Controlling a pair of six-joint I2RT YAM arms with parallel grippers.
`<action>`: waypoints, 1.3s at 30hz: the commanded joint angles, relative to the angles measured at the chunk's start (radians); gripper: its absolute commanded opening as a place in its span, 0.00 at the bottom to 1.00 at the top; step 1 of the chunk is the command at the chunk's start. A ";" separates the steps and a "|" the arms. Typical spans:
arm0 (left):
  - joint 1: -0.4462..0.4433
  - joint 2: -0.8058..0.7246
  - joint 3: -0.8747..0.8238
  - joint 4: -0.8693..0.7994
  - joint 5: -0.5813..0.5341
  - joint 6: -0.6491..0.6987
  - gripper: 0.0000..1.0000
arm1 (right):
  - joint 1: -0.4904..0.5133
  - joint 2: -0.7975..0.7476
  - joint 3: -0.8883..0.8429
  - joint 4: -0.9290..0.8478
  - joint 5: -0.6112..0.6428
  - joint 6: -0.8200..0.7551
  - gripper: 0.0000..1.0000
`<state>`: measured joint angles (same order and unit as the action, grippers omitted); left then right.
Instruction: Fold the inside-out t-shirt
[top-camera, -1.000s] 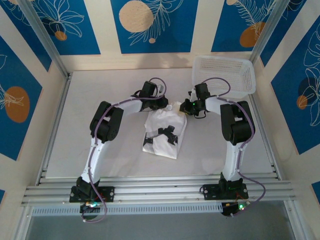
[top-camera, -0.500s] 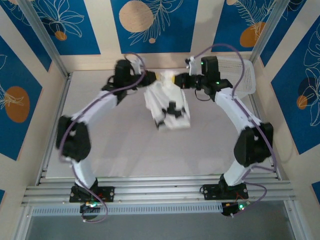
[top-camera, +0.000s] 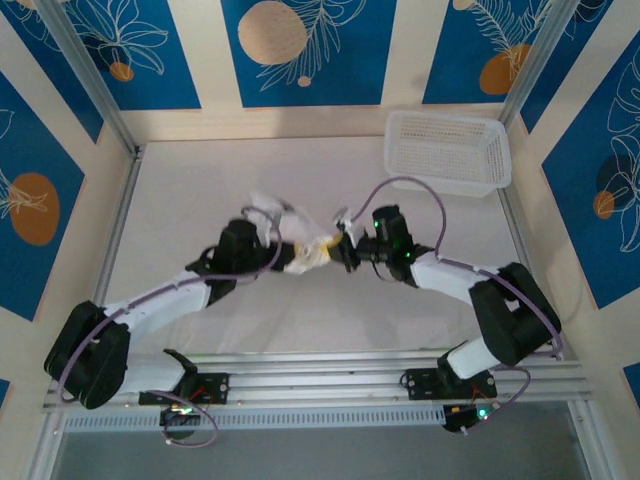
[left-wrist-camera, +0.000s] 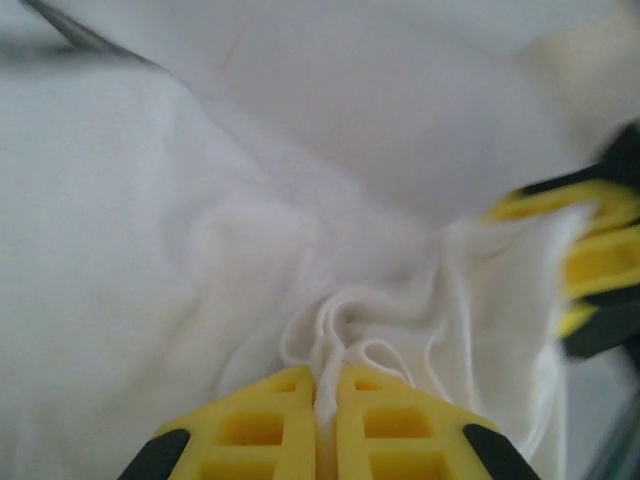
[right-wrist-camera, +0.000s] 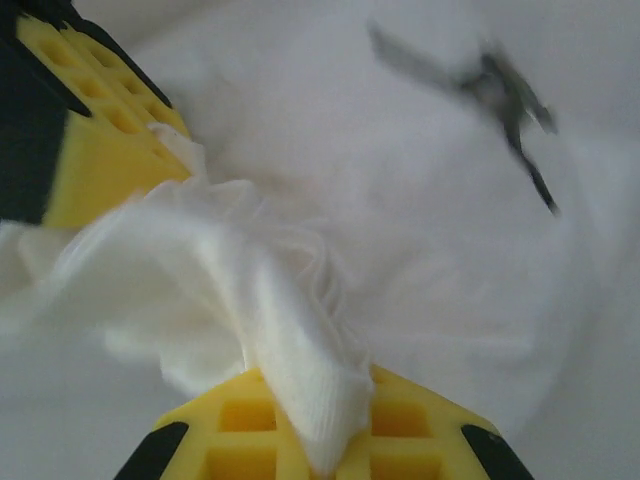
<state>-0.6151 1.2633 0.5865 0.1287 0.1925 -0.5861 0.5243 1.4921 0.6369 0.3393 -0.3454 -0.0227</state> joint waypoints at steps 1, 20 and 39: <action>-0.039 -0.157 -0.028 -0.026 -0.102 -0.043 0.00 | 0.024 -0.062 -0.053 0.133 -0.048 0.048 0.00; -0.004 -0.044 0.127 -0.279 -0.644 0.028 0.00 | 0.002 0.159 0.159 0.075 -0.033 0.203 0.00; 0.173 0.130 0.225 -0.197 -0.449 -0.001 0.62 | -0.011 0.142 0.282 -0.212 0.150 0.425 0.52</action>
<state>-0.4599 1.5112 0.7692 -0.0109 -0.2859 -0.5945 0.5144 1.7344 0.9226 0.2218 -0.2401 0.3450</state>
